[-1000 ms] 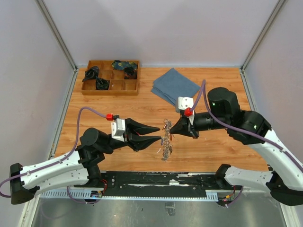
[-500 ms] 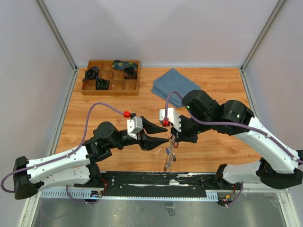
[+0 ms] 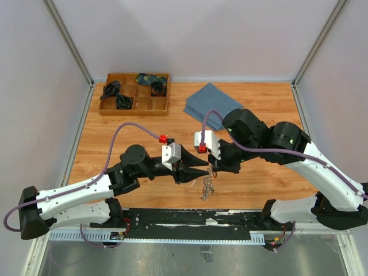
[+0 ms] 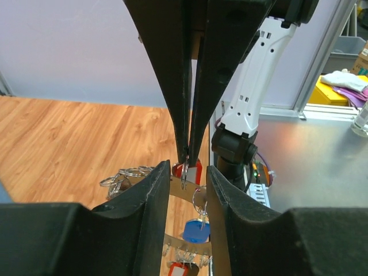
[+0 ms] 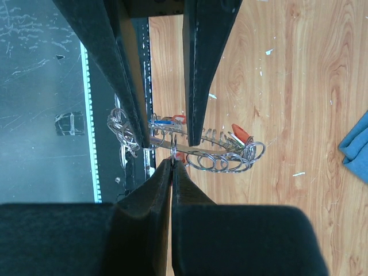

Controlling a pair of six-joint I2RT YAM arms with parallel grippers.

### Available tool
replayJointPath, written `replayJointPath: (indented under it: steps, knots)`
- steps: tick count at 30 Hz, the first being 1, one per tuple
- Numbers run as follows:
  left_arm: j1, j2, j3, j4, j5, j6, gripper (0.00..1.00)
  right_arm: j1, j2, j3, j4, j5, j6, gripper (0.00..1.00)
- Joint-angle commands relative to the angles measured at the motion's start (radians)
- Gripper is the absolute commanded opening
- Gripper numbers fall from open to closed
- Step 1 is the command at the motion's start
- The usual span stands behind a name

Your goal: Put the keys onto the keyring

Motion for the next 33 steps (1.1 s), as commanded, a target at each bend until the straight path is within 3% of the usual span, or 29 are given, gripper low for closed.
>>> replayJointPath:
  steps: [1, 9, 12, 15, 17, 19, 21, 26, 33]
  knots:
    - [0.004, 0.015, 0.040, -0.009, 0.026, 0.012, 0.36, 0.023, -0.017, 0.016, 0.044, -0.003, 0.009, 0.00]
    - [0.004, 0.026, 0.040, -0.018, 0.024, 0.009, 0.33, 0.030, -0.016, 0.011, 0.056, -0.018, 0.008, 0.00]
    - [0.004, 0.029, 0.040, -0.011, 0.021, 0.009, 0.25, 0.032, -0.014, 0.006, 0.060, -0.021, 0.009, 0.00]
    - [0.004, 0.028, 0.042, -0.010, 0.018, 0.006, 0.05, 0.032, -0.018, -0.001, 0.071, -0.024, 0.013, 0.00]
    - [0.004, 0.025, 0.042, -0.011, 0.008, 0.006, 0.01, 0.032, -0.022, -0.003, 0.082, -0.024, 0.020, 0.00]
    - [0.004, 0.010, 0.029, 0.000, -0.025, 0.000, 0.01, 0.033, -0.037, -0.006, 0.104, -0.009, 0.036, 0.07]
    - [0.004, -0.010, 0.011, 0.013, -0.057, -0.008, 0.00, 0.032, -0.064, -0.021, 0.146, 0.013, 0.063, 0.24]
    - [0.003, -0.065, -0.045, 0.059, -0.135, -0.038, 0.00, 0.032, -0.204, -0.236, 0.473, 0.086, 0.237, 0.42]
    - [0.003, -0.143, -0.103, 0.089, -0.229, -0.058, 0.01, 0.032, -0.388, -0.559, 0.954, 0.301, 0.739, 0.46]
